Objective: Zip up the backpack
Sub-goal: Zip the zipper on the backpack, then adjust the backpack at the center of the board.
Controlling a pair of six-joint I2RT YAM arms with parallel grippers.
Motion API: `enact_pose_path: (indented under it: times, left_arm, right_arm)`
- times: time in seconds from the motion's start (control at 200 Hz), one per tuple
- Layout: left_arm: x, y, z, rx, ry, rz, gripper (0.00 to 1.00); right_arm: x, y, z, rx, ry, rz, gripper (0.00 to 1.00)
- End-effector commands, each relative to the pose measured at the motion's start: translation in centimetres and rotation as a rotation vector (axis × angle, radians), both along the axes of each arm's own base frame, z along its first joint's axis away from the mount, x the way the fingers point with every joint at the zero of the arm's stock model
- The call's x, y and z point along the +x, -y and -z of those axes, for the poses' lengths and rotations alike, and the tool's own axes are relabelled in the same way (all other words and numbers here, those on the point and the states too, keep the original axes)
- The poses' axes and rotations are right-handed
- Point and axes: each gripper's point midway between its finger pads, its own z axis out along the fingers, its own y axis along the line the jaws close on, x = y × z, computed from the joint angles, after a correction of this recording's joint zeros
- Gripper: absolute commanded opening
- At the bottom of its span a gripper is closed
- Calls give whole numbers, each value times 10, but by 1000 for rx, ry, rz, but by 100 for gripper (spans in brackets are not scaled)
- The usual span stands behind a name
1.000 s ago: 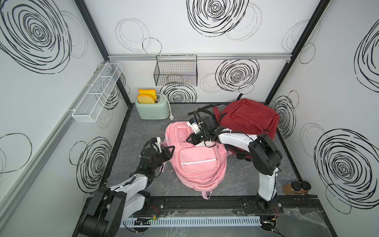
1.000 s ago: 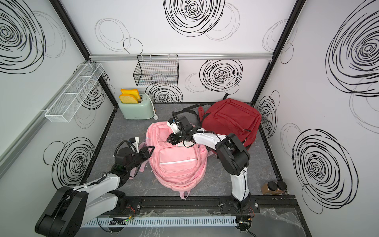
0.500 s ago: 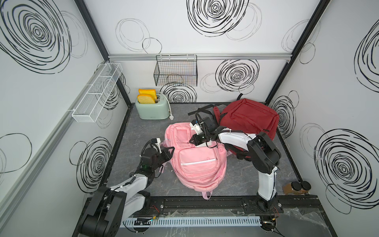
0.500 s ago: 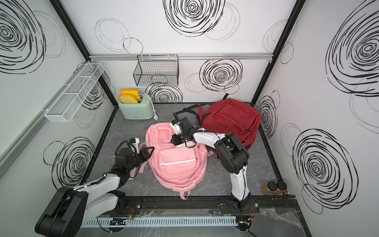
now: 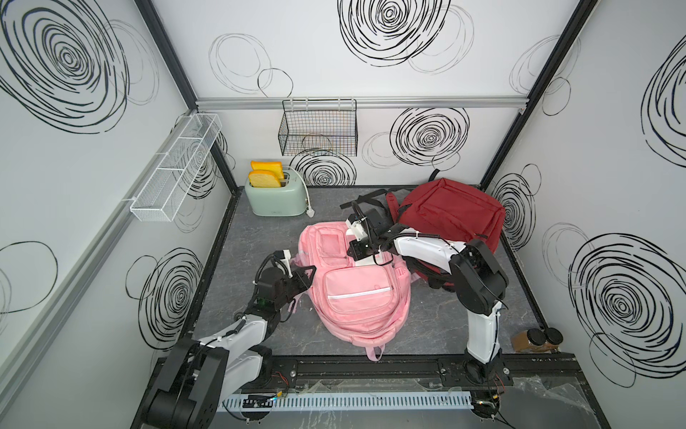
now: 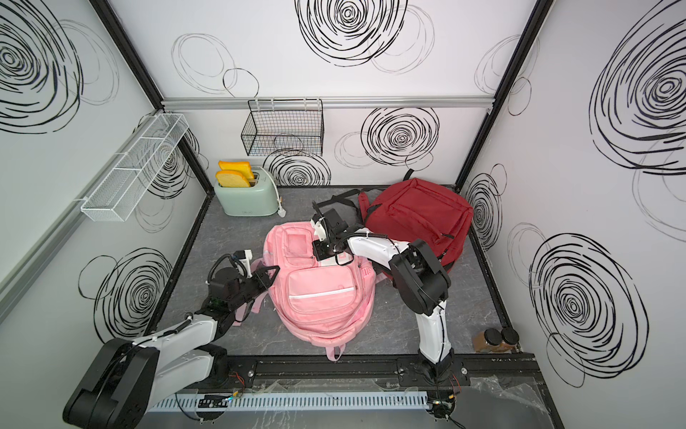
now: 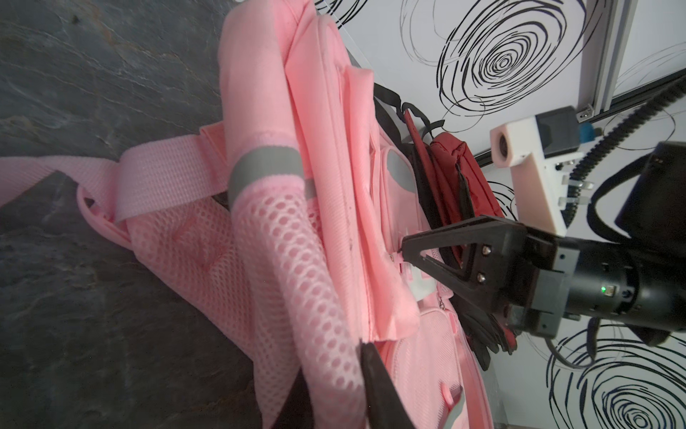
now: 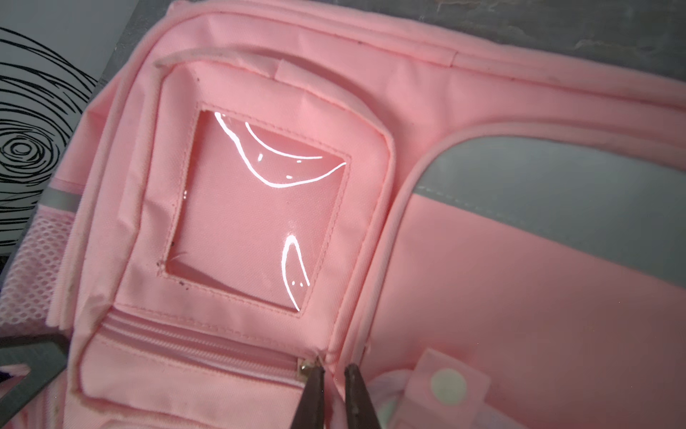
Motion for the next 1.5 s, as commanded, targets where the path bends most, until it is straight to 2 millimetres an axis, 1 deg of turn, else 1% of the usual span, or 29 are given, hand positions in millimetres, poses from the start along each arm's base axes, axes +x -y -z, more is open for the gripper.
enact_pose_path:
  times: [0.0, 0.05, 0.08, 0.145, 0.21, 0.295, 0.355, 0.41, 0.535, 0.545, 0.575, 0.61, 0.675, 0.755, 0.805, 0.956, 1.106, 1.136, 1.151, 1.211, 1.246, 1.301, 1.356, 1.406, 1.451, 1.496]
  left_arm:
    - [8, -3, -34, -31, 132, -18, 0]
    - [8, -4, -33, -29, 130, -19, 0]
    - [8, -4, -33, -26, 128, -21, 0]
    - [8, -6, -32, -21, 125, -28, 0]
    - [8, -7, -32, -15, 124, -32, 0]
    - [9, -7, -33, -12, 124, -35, 0]
    - [10, -8, -34, -9, 122, -41, 0]
    - [12, -8, -35, -4, 115, -42, 0]
    - [16, -8, -38, 12, 104, -41, 0]
    - [17, -8, -39, 13, 106, -42, 0]
    - [16, -10, -33, 26, 75, -50, 0]
    - [18, -12, -31, 37, 60, -62, 0]
    - [22, -15, -32, 63, 43, -74, 0]
    - [26, -18, -33, 93, 31, -88, 0]
    - [28, -20, -32, 113, 21, -99, 0]
    - [36, -31, -27, 175, -19, -153, 0]
    - [45, -44, -14, 259, -93, -207, 0]
    - [47, -45, -12, 270, -103, -214, 2]
    - [48, -46, -11, 273, -109, -216, 7]
    - [52, -46, -8, 281, -120, -220, 16]
    - [53, -45, -6, 280, -126, -215, 27]
    - [55, -42, -5, 273, -129, -205, 49]
    - [55, -40, -4, 268, -131, -196, 67]
    - [53, -39, -6, 267, -132, -197, 78]
    - [49, -39, -7, 279, -135, -204, 84]
    - [45, -42, -10, 295, -135, -216, 93]
  right_arm:
    - [35, 72, 32, -280, 57, 208, 12]
    - [34, 63, 25, -243, 64, 190, 14]
    - [33, 57, 20, -209, 69, 176, 17]
    - [28, 42, 4, -100, 75, 134, 26]
    - [21, 31, -13, 12, 68, 99, 38]
    - [11, 24, -33, 131, 50, 62, 47]
    - [5, 27, -45, 180, 55, 64, 51]
    - [0, 36, -52, 191, 78, 84, 51]
    - [-9, 70, -51, 142, 123, 186, 52]
    - [-10, 73, -50, 137, 123, 195, 52]
    - [-12, 80, -48, 135, 114, 217, 53]
    - [-16, 89, -41, 133, 79, 245, 53]
    - [-23, 108, -30, 114, 28, 286, 53]
    - [-31, 129, -20, 68, 30, 339, 53]
    - [-37, 137, -18, 60, 25, 352, 53]
    - [-54, 152, -11, 50, 0, 381, 53]
    - [-66, 168, -1, 12, -7, 414, 53]
    - [-68, 170, 0, 10, -9, 415, 53]
    - [-69, 170, 1, 9, -11, 415, 53]
    - [-72, 171, 5, 11, -19, 414, 53]
    - [-73, 171, 8, 14, -25, 415, 53]
    - [-75, 169, 12, 21, -38, 408, 53]
    - [-77, 167, 16, 26, -49, 403, 53]
    - [-78, 165, 18, 37, -54, 397, 52]
    - [-79, 163, 20, 51, -55, 391, 52]
    - [-79, 161, 20, 68, -52, 383, 52]
